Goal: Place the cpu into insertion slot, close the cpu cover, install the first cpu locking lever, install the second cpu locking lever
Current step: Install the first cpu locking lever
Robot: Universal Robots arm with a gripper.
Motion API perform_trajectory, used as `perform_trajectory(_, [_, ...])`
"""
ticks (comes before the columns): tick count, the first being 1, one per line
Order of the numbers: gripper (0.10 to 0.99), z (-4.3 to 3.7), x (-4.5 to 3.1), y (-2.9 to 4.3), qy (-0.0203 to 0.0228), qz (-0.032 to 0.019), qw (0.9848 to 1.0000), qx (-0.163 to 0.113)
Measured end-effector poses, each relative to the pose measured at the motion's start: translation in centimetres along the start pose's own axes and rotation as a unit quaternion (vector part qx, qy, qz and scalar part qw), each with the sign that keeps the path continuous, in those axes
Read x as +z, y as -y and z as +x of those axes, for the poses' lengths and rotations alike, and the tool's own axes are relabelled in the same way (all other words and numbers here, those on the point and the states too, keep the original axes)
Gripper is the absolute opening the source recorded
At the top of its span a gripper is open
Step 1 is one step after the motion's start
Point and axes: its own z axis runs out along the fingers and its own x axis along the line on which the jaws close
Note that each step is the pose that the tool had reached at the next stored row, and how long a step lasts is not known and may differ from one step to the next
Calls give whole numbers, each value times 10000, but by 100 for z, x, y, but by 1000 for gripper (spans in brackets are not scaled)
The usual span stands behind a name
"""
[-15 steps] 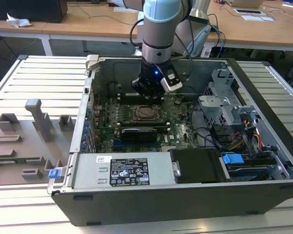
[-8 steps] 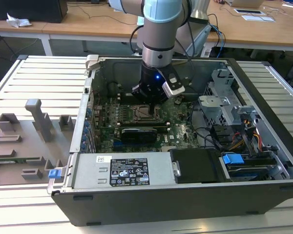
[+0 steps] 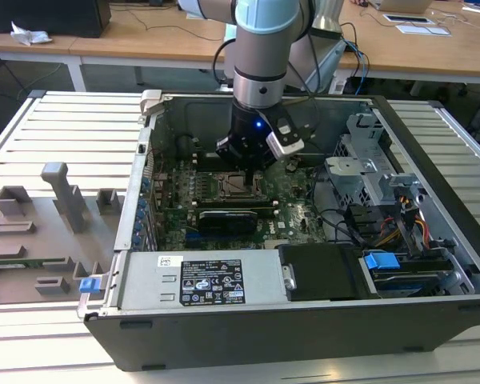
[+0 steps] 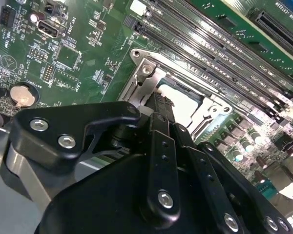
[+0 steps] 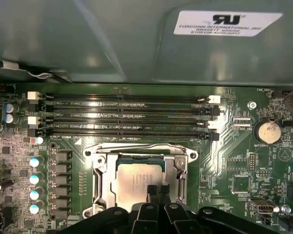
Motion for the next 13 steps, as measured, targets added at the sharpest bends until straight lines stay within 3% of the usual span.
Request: perform_trajectory(13, [106,-1,-118,2,0,0,10000,0])
